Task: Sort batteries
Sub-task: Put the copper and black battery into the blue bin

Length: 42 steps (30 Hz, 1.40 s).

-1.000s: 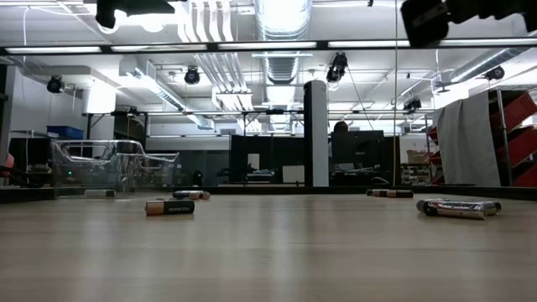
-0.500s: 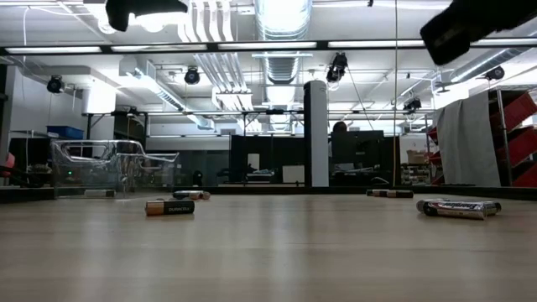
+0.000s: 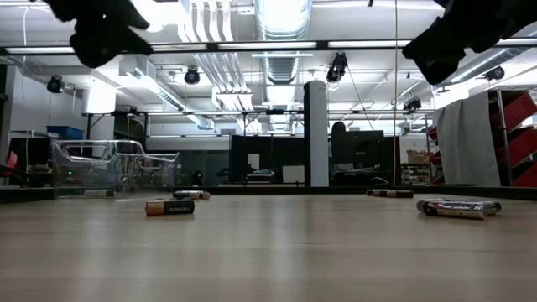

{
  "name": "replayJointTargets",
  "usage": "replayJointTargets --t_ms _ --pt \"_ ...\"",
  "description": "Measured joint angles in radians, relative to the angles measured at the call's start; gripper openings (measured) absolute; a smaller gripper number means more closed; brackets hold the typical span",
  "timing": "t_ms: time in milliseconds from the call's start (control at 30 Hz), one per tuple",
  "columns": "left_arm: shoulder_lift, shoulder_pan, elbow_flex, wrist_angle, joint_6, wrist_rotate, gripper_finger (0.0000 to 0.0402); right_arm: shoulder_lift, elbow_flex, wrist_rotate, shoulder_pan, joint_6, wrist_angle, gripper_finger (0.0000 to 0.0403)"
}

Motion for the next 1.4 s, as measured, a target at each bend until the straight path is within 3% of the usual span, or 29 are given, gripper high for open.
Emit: replayJointTargets --t_ms 233,500,900,1400 --pt "0.176 -0.111 0.000 0.007 -0.001 -0.001 0.0145 0.090 0.033 0.058 -0.002 0.091 0.004 0.0013" --pt "0.368 -0.211 -0.001 0.057 -0.134 -0.099 0.0145 0.184 0.170 0.054 -0.004 0.055 -0.045 0.0013" --pt "0.571 -0.209 -0.002 0.248 -0.169 -0.244 0.0145 0.251 0.312 0.053 -0.020 -0.083 -0.240 0.0013" --pt "0.737 -0.177 0.047 0.250 -0.158 -0.309 0.0145 0.218 0.344 0.131 -0.050 -0.138 -0.340 0.0013"
